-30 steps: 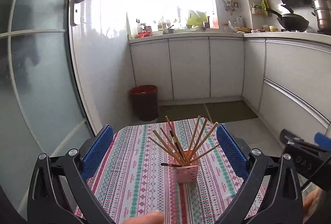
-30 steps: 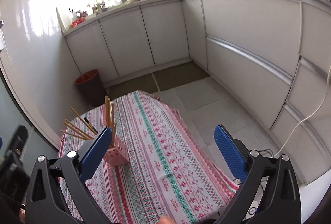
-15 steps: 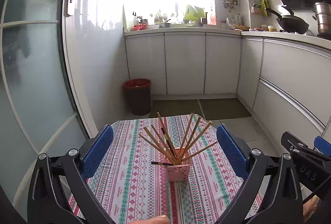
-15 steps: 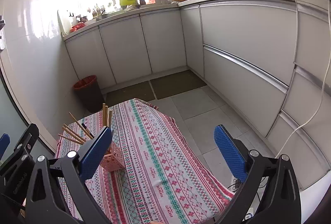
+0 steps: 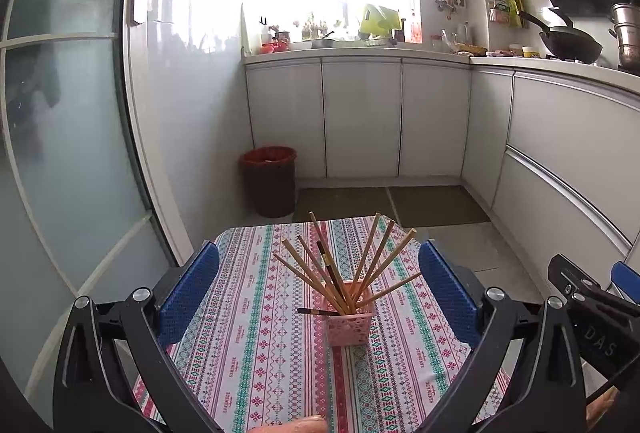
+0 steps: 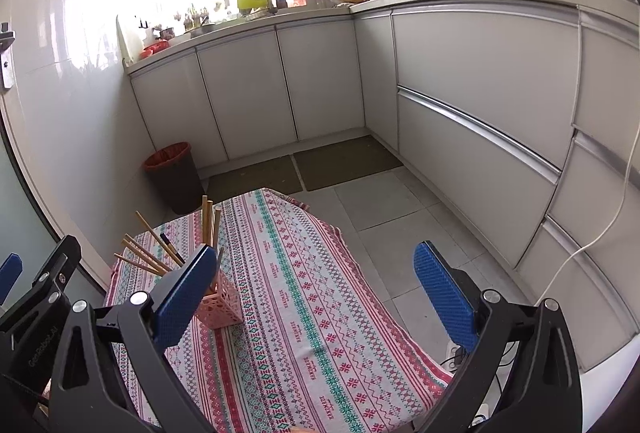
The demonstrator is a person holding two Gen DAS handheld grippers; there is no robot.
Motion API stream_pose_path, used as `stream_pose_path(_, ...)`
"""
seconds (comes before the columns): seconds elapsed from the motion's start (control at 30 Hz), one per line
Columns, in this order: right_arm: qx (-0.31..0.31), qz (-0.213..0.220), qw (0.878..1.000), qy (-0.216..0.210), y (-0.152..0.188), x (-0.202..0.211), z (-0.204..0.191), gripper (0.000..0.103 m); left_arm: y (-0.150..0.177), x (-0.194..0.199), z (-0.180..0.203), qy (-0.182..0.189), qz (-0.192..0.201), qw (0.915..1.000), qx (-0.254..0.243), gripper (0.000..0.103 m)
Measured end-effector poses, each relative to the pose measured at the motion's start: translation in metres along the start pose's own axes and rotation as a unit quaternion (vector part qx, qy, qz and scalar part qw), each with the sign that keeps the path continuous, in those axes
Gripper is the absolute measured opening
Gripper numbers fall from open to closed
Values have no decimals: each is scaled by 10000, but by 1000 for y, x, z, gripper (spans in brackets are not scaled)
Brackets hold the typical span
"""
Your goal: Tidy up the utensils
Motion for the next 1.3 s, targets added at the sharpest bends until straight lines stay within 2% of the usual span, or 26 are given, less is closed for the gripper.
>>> stream_pose_path(1.3,-62,-65,9999,-44,2,-1,0,96,0,-2,0,-33,-47,10000,11,96)
Point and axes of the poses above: each gripper's, at about its wrist camera, not at the fingertips, and x roughly against the way its jaws point, z to its right, y to its underside, the point moved 5 cm from there along -x, roughly the way its jaws point, and after that the axes turned 1 degree about x, right-handed, at the moved point
